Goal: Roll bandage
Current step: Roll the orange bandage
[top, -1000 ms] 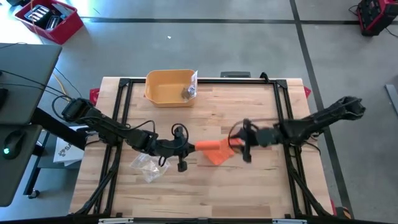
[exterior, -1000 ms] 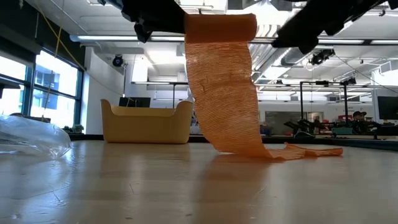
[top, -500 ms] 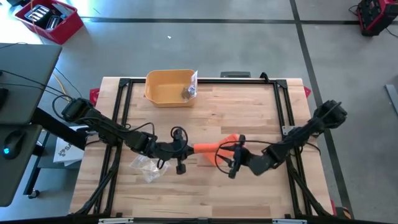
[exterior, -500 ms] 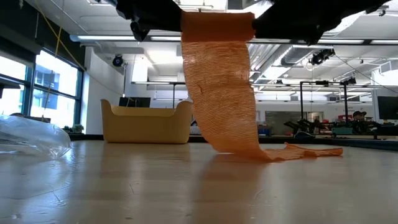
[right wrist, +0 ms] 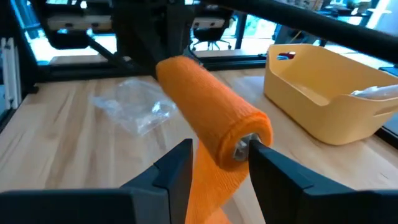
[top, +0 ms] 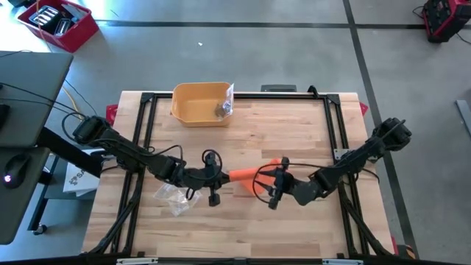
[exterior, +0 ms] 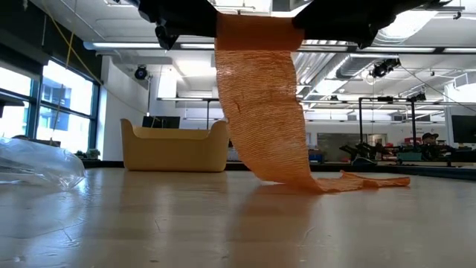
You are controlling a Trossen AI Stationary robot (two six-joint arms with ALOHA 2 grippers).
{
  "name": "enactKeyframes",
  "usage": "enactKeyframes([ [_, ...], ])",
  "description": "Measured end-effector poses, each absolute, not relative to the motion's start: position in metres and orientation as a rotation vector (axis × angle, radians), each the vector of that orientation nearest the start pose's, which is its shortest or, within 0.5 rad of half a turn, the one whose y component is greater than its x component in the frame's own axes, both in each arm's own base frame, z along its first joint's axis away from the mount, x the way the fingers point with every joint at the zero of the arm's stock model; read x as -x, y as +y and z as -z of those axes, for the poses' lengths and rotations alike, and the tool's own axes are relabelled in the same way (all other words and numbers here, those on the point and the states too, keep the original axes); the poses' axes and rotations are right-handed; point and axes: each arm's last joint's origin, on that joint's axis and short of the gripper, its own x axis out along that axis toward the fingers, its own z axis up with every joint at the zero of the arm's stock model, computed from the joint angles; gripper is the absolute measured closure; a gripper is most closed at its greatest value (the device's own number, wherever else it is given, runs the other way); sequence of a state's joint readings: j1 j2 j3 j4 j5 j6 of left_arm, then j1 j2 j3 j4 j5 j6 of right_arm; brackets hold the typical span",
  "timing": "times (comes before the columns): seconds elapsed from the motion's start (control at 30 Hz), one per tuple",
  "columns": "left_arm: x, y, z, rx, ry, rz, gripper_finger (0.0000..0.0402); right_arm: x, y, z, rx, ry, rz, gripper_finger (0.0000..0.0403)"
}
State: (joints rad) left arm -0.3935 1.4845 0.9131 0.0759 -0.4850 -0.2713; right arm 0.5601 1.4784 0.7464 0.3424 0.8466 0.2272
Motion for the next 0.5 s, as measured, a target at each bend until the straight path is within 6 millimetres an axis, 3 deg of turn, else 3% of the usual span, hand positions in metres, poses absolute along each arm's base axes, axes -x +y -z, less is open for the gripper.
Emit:
enactKeyframes([
  [0.17,-0.299,-0.1093,-0.2405,0.065,0.427,-0.153,0.0401,-0.2657,0.1365,-0.2149,0.031,0.251,0.359,0.0288],
  [0.37,-0.299,-0.1093,-0.2404,0.064,0.427,-0.153,0.0401,-0.2652,0.136,-0.2144,0.054,0.255,0.378,0.0388],
  [0.5,-0.2988,-0.1091,-0.2399,0.061,0.433,-0.153,0.0401,-0.2634,0.1386,-0.214,0.069,0.258,0.38,0.0389],
])
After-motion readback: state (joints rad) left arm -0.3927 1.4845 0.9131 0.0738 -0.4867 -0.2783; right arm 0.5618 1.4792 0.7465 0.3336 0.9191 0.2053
